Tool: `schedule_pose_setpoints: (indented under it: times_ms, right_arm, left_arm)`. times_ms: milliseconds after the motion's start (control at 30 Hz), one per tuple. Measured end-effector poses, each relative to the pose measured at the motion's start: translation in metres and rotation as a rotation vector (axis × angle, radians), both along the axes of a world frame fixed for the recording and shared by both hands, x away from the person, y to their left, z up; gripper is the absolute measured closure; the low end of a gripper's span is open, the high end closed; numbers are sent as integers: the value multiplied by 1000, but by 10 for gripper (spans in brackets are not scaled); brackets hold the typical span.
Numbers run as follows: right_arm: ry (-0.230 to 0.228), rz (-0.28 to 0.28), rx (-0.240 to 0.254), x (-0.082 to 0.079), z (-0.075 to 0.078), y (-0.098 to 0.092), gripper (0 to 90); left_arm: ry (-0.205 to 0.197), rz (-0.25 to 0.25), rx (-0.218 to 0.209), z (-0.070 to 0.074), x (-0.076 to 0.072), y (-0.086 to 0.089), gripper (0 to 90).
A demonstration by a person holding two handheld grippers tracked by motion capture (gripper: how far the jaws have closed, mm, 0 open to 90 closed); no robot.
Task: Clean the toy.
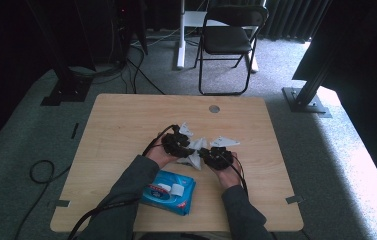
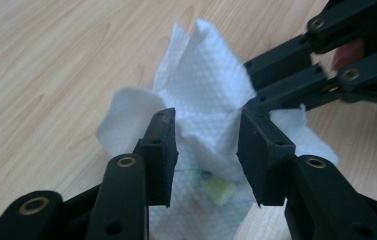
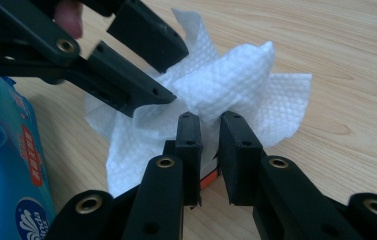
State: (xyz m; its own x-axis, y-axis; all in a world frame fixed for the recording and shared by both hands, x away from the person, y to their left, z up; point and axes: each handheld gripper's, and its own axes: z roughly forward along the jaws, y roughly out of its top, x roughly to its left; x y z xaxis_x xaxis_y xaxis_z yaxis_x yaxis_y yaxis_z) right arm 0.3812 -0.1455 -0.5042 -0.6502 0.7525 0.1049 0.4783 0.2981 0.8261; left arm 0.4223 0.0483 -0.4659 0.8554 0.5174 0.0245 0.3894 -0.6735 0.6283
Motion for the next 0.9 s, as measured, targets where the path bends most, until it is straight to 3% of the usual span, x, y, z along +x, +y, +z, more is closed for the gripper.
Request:
schedule_pose_setpoints:
  times_ms: [267,400,533,700,900]
  right_arm:
    - [4,8,5,-1,0,1,796]
    - [0,14,8,-1,0,1,769]
    - [-2,18,12,-1,1,0,666]
    - [-2,19,11,-1,0,-5,540]
    - [44,64,-6,1,-5,-5,358]
  left_arm:
    - [12,-13,18,-5,0,-3,575]
    - [14,-19,22,-4,0,-2,725]
    - [3,-12,32,-3,-1,1,851]
    - [-24,23,54,1,0,8,867]
    - [-26,55,72,-2,3,13,867]
